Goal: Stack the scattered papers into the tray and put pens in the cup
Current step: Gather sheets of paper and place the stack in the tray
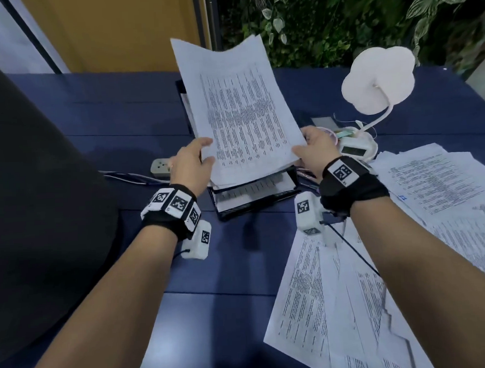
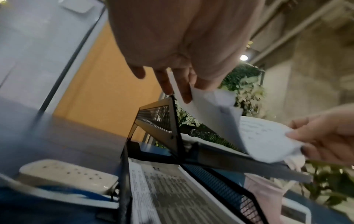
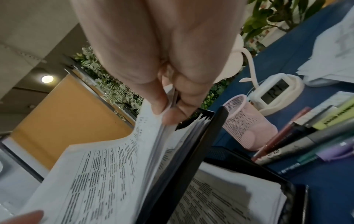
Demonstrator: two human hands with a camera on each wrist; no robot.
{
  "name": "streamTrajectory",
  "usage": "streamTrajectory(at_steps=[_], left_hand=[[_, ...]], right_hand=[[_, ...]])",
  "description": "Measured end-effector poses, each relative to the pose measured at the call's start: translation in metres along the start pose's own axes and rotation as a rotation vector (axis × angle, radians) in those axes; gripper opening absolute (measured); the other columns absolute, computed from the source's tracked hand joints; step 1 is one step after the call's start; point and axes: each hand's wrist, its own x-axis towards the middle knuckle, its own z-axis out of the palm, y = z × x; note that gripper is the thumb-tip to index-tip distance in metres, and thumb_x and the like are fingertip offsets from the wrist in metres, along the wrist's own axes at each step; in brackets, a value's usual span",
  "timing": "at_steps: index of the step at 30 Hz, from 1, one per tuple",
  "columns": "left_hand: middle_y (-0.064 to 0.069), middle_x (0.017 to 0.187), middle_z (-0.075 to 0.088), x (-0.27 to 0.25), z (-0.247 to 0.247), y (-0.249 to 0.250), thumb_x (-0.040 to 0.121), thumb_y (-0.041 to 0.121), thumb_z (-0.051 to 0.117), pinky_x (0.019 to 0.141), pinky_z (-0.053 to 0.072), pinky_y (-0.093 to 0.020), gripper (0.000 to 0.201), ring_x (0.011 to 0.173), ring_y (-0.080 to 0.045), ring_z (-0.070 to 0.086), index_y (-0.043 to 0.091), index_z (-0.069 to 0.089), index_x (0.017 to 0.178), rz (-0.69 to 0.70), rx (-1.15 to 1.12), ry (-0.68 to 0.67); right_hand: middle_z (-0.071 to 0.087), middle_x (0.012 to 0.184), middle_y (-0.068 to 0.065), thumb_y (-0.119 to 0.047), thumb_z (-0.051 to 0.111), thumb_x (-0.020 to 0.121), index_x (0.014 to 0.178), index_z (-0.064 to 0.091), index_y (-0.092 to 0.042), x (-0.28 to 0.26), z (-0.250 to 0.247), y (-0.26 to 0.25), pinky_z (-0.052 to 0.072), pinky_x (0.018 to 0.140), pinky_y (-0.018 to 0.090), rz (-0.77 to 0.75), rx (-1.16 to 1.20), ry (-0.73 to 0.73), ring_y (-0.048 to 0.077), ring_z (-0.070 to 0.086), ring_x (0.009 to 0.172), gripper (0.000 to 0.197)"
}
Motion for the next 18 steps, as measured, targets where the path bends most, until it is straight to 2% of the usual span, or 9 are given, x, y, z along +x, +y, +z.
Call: streamTrajectory(at_steps=[2,4,6,9,11,13,15,18], left_hand=[[-0.007,0.129,0.048,0.006,0.001,0.004,0.094,0.028,0.054,0.105,0.027,-0.041,0.041,0.124,-0.029,0.034,0.032,0.049,0.134,0.028,0.177,-0.016],[-0.008,0.143,0.036,0.010,0.000,0.010,0.095,0.032,0.052,0.110,0.021,-0.047,0.042,0.133,-0.032,0.019,0.036,0.045,0.136,-0.010,0.232,-0.054],[-0.007,0.150,0.028,0.018,0.002,0.010,0.096,0.034,0.048,0.114,0.012,-0.055,0.044,0.141,-0.030,0.006,0.033,0.042,0.139,0.009,0.324,-0.096],[-0.002,0.152,0.030,0.034,0.008,0.000,0.095,0.042,0.045,0.111,-0.005,-0.064,0.043,0.145,-0.029,0.000,0.026,0.046,0.136,0.120,0.617,-0.207],[-0.001,0.156,0.020,0.038,0.012,-0.005,0.094,0.045,0.045,0.109,-0.010,-0.066,0.040,0.145,-0.031,-0.004,0.028,0.053,0.129,0.129,0.752,-0.274],[-0.002,0.158,0.012,0.038,0.016,-0.006,0.094,0.045,0.043,0.108,-0.011,-0.066,0.037,0.145,-0.033,-0.008,0.030,0.060,0.123,0.132,0.820,-0.298],[-0.002,0.158,0.010,0.036,0.019,-0.005,0.094,0.043,0.042,0.107,-0.012,-0.067,0.036,0.145,-0.033,-0.010,0.030,0.063,0.119,0.139,0.858,-0.290],[-0.003,0.158,0.011,0.033,0.024,-0.007,0.093,0.043,0.040,0.108,-0.011,-0.066,0.037,0.145,-0.033,-0.009,0.030,0.061,0.122,0.140,0.867,-0.283]], right_hand=[[0.067,0.107,0.009,0.000,0.052,0.084,0.114,0.059,-0.008,0.012,0.000,-0.002,0.059,0.063,0.026,-0.012,-0.061,0.092,0.024,0.067,0.083,0.032],[0.068,0.102,0.008,0.000,0.049,0.084,0.115,0.060,-0.010,0.019,0.002,-0.004,0.049,0.051,0.010,-0.003,-0.123,0.147,0.024,0.068,0.075,0.034],[0.068,0.098,0.008,0.000,0.049,0.083,0.116,0.058,-0.012,0.025,0.004,-0.002,0.041,0.045,0.006,-0.020,-0.202,0.200,0.027,0.068,0.080,0.036],[0.058,0.090,0.003,-0.002,0.053,0.085,0.118,0.054,-0.013,0.026,0.004,0.000,0.035,0.049,0.000,-0.052,-0.381,0.210,0.024,0.060,0.084,0.035],[0.060,0.103,0.004,-0.007,0.053,0.088,0.122,0.053,-0.016,0.024,0.004,0.001,0.030,0.054,0.004,-0.049,-0.584,0.162,0.023,0.057,0.100,0.035],[0.058,0.120,0.008,-0.010,0.051,0.091,0.127,0.053,-0.017,0.023,0.004,0.004,0.038,0.077,0.021,-0.041,-0.708,0.102,0.025,0.052,0.113,0.037],[0.051,0.127,0.012,-0.015,0.051,0.092,0.126,0.055,-0.014,0.020,0.006,0.008,0.040,0.090,0.034,-0.065,-0.797,0.063,0.028,0.047,0.118,0.035],[0.044,0.129,0.015,-0.023,0.052,0.091,0.119,0.063,-0.014,0.013,0.009,0.017,0.036,0.099,0.040,-0.110,-0.831,0.089,0.033,0.039,0.121,0.031]])
